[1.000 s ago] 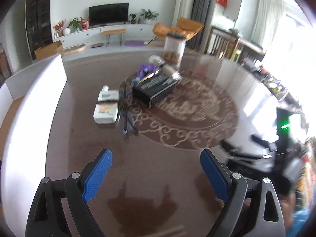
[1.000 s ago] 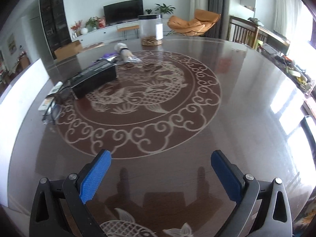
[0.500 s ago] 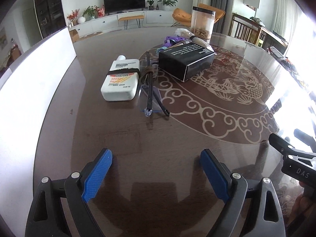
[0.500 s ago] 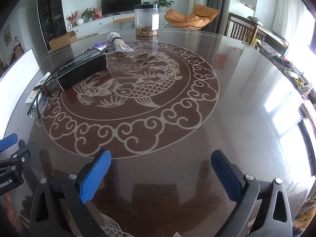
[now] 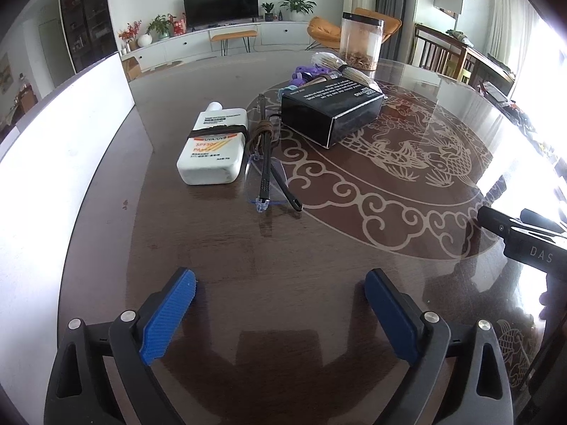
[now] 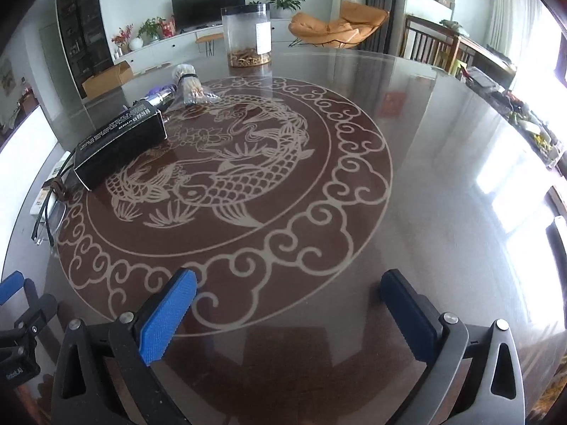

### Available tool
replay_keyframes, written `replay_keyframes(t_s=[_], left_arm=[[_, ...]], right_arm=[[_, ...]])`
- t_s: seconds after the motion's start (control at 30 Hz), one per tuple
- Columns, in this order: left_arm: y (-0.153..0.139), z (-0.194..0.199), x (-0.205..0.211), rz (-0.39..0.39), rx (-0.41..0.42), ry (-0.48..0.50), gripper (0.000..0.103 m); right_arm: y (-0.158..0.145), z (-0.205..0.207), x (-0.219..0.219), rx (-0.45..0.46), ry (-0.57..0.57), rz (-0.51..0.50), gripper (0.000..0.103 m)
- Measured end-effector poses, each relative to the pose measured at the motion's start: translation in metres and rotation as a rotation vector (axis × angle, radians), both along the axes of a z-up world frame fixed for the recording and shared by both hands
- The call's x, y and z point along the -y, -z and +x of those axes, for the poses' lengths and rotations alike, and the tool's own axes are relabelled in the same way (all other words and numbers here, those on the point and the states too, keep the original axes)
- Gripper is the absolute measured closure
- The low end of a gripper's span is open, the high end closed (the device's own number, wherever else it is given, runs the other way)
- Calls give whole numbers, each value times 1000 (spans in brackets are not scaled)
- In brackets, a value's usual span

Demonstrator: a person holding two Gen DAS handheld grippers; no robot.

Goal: Organize objects

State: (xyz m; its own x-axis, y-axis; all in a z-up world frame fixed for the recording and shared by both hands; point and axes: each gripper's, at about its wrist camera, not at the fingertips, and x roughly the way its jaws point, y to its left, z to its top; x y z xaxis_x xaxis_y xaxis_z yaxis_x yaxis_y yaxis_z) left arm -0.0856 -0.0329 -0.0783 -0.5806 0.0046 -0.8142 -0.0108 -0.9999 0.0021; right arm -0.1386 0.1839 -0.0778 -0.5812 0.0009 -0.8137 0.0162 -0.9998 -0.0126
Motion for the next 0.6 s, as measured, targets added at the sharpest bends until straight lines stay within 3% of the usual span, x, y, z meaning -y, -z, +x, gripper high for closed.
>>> replay_keyframes(t_s=[0.6], left_arm=[[2,-2,-3,-6,6,-4,0]], right_arm=[[0,0,-1,-1,-2,-1,0]])
